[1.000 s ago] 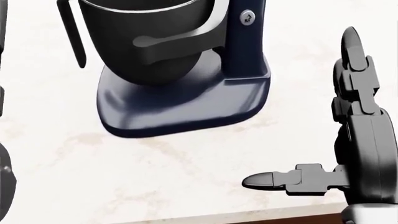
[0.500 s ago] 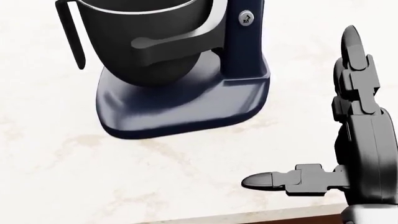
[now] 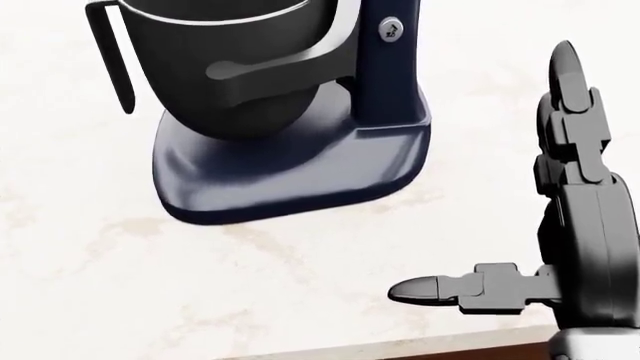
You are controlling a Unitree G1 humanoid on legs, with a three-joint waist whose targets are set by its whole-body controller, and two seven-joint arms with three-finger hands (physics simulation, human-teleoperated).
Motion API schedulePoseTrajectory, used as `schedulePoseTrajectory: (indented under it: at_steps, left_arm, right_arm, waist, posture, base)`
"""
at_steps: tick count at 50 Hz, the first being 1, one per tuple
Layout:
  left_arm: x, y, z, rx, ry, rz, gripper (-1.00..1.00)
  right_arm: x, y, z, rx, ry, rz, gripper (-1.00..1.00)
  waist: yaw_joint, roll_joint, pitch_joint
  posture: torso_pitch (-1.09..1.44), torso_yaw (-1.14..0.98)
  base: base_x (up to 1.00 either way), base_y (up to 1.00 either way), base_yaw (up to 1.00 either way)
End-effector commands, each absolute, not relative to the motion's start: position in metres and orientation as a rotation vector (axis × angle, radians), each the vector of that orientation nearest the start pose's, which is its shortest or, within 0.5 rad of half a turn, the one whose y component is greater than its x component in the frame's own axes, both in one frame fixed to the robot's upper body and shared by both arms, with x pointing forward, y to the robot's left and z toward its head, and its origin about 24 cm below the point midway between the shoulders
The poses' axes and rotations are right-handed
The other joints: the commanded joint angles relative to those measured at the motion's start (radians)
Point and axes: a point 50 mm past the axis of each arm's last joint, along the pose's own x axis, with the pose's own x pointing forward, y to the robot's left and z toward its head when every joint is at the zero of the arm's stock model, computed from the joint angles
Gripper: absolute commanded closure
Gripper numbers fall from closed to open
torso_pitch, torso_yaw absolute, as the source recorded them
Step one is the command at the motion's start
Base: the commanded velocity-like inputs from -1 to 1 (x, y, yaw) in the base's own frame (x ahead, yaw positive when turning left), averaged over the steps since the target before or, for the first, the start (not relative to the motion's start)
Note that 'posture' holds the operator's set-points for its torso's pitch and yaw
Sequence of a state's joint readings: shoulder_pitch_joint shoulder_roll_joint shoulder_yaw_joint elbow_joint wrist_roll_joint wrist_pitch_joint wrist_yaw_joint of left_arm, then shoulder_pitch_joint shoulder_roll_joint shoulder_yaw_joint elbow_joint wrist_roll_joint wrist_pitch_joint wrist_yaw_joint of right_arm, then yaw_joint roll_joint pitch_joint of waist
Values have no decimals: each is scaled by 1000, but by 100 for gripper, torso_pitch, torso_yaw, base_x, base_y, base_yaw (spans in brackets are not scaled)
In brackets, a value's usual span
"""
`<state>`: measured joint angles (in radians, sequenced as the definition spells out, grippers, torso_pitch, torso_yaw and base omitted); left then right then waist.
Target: Place the bread in the stand mixer bowl.
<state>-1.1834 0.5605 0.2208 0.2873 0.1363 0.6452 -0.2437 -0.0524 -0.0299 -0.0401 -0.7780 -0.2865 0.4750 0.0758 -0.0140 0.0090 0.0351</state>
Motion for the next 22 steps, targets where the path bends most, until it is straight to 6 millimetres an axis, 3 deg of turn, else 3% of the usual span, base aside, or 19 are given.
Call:
schedulePoseTrajectory:
  at_steps: [1,7,22]
  left_arm:
    - [343,244,372,328,-341,168,-100]
    - [330,246,371,323,-335,165,-100]
    - [328,260,344,320,-324,202,-100]
  right_arm:
    - [215,-163,194,-278,-421,-123,-100]
    - [216,-163,194,-275,-420,-121,-100]
    - [215,-163,194,-274,-421,-122,-100]
  waist:
    - [-1,4,-23]
    - [-3,6,-20]
    - [0,7,-22]
  posture:
    - [0,0]
    - [0,0]
    - [0,0]
  base:
    - [0,0,0]
    - [0,0,0]
    - [0,0,0]
